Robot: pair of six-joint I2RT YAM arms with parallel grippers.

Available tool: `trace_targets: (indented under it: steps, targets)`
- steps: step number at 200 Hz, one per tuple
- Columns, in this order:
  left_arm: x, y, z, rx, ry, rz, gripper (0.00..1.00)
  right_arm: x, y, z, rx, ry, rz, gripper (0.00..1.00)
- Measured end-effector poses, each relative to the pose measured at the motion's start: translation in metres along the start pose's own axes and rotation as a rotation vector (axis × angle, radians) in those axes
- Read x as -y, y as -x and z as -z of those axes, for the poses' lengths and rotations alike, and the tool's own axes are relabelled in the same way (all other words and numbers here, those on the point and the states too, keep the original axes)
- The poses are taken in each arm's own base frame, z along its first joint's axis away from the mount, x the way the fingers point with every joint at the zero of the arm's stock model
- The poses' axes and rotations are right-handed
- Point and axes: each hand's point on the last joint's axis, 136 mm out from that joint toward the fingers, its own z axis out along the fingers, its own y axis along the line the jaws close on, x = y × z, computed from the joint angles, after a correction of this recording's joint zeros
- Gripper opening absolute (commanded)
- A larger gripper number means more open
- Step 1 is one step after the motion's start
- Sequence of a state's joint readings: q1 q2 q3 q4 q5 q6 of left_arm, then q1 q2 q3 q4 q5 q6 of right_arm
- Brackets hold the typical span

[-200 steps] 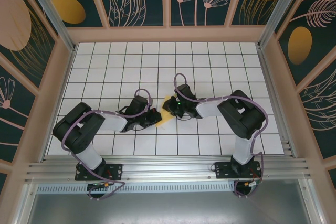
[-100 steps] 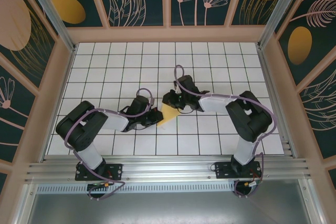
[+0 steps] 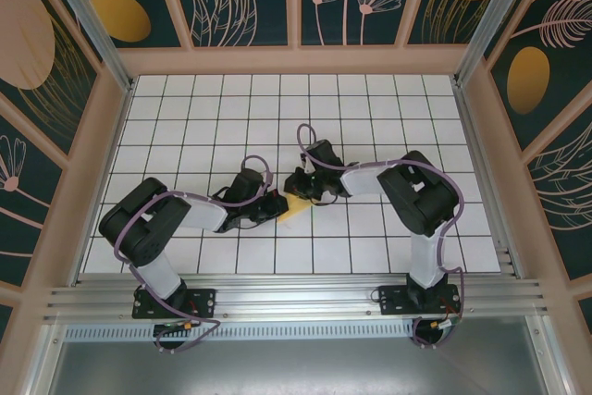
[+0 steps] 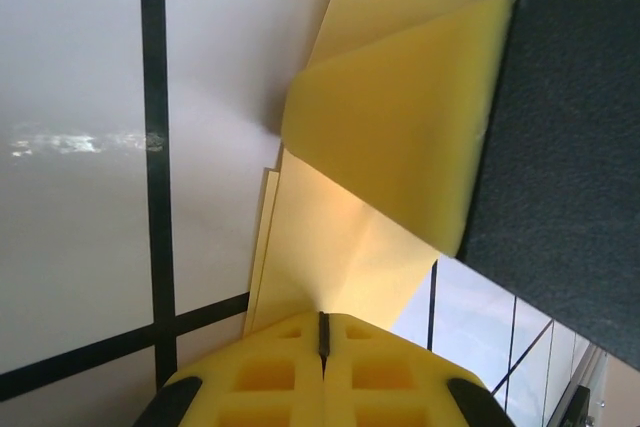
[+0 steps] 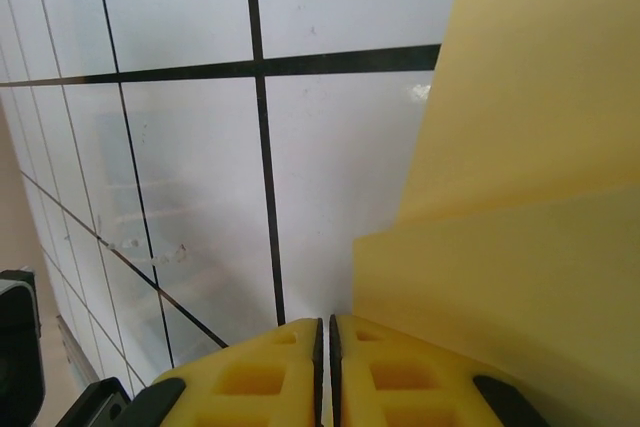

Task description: Fold a paper plane with a square sheet of paper (pick it up from the middle)

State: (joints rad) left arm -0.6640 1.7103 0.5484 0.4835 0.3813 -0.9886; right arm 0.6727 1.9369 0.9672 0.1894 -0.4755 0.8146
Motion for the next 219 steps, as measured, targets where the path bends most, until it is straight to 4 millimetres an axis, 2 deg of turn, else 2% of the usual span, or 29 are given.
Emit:
trace_targets:
  steps: [101, 137, 179, 198, 219]
  targets:
    - [-0.001, -0.001, 0.001, 0.023, -0.036, -0.025, 0.00, 0.038, 0.047, 0.037, 0.059, 0.042, -0.046, 0.19]
    - [-0.001, -0.002, 0.000, 0.021, -0.035, -0.037, 0.00, 0.046, 0.060, 0.043, 0.067, 0.010, -0.049, 0.19]
    - [0.000, -0.002, 0.000, 0.018, -0.033, -0.044, 0.00, 0.065, 0.087, 0.062, 0.134, -0.061, -0.067, 0.21]
    - [0.000, -0.002, 0.000, 0.015, -0.031, -0.049, 0.00, 0.060, 0.089, 0.072, 0.152, -0.068, -0.056, 0.21]
    - [0.000, -0.002, 0.000, 0.013, -0.029, -0.051, 0.00, 0.032, 0.088, 0.083, 0.173, -0.031, -0.004, 0.21]
